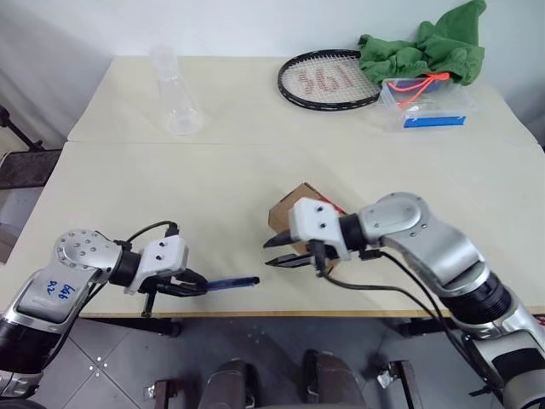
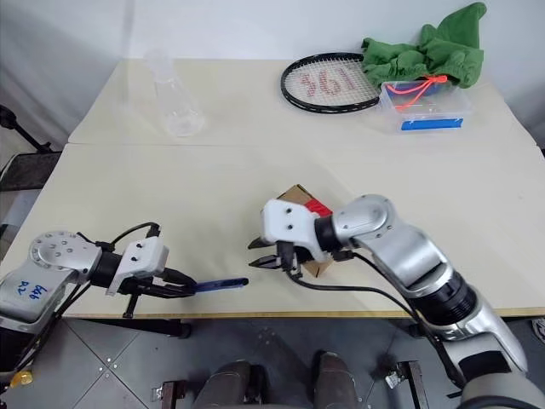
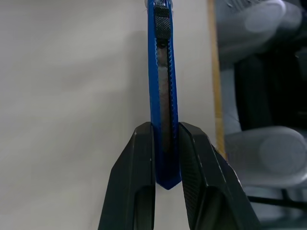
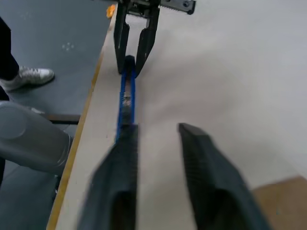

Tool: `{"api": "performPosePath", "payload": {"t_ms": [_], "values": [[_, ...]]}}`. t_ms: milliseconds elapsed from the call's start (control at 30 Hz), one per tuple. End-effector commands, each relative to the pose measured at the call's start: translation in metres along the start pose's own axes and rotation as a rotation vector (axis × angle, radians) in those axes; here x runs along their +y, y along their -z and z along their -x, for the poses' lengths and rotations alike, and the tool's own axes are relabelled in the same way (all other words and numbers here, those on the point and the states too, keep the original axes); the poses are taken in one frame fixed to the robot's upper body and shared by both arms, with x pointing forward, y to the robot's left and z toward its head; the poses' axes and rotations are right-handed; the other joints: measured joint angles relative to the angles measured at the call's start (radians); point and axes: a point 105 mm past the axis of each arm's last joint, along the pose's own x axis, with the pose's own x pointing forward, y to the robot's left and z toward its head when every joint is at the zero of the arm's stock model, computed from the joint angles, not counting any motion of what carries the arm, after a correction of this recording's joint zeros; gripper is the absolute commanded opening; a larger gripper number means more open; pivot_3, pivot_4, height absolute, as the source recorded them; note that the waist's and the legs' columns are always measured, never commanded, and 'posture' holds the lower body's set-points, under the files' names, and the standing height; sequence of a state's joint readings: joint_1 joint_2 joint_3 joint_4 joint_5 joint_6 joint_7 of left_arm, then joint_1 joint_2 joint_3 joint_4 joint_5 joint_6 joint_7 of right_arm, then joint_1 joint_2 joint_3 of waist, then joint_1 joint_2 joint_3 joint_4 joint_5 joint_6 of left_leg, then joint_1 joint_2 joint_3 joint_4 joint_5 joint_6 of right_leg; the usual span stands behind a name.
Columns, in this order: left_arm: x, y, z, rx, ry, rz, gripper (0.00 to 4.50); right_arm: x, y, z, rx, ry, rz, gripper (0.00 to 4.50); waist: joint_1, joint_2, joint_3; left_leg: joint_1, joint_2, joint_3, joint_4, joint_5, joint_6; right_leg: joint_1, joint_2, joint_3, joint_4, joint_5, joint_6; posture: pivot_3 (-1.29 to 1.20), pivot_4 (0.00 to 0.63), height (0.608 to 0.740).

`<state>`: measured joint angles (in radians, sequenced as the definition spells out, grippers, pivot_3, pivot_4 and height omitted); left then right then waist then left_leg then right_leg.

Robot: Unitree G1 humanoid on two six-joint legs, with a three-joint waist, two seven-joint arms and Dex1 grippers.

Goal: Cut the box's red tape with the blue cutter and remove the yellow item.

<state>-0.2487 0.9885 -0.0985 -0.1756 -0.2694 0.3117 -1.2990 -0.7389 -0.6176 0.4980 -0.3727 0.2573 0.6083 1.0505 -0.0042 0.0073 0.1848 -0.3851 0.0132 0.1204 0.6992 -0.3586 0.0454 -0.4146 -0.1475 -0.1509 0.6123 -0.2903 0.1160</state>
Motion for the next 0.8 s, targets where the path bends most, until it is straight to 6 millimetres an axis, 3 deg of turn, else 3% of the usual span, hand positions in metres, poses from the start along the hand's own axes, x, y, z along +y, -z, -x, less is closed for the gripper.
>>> {"api": "performPosePath", "payload": {"t_ms": [33, 167, 300, 800], "values": [[0.0, -0.001, 0.0, 0.016, 0.006, -0.029, 0.44, 0.006, 0.003, -0.015, 0.031, -0.018, 0.072, 0.03, 0.001, 0.0, 0.0, 0.0, 0.0, 0.0, 0.0, 0.0, 0.0, 0.0, 0.0, -0.001, 0.0, 0.0, 0.0, 0.0, 0.15, 0.74], [-0.001, -0.002, -0.001, 0.017, 0.009, -0.031, 0.44, 0.011, 0.006, -0.023, 0.039, -0.049, 0.083, 0.03, 0.001, 0.0, 0.0, -0.001, 0.0, -0.001, 0.001, 0.0, 0.0, 0.0, 0.0, -0.001, 0.0, 0.0, 0.0, 0.0, 0.15, 0.74], [0.001, -0.003, -0.004, 0.016, 0.005, -0.041, 0.44, 0.025, 0.028, -0.034, 0.131, -0.145, 0.137, 0.03, 0.001, 0.0, 0.0, 0.0, 0.0, -0.001, 0.001, 0.0, 0.0, 0.0, 0.0, -0.002, 0.0, 0.0, 0.0, 0.0, 0.15, 0.74], [-0.001, -0.005, -0.012, 0.0, 0.024, -0.019, 0.44, 0.027, 0.034, -0.055, 0.113, -0.21, 0.157, 0.03, 0.001, -0.001, 0.0, 0.003, 0.001, -0.001, 0.001, 0.0, 0.0, 0.004, 0.0, -0.003, 0.001, 0.0, 0.0, 0.0, 0.15, 0.74]]}}
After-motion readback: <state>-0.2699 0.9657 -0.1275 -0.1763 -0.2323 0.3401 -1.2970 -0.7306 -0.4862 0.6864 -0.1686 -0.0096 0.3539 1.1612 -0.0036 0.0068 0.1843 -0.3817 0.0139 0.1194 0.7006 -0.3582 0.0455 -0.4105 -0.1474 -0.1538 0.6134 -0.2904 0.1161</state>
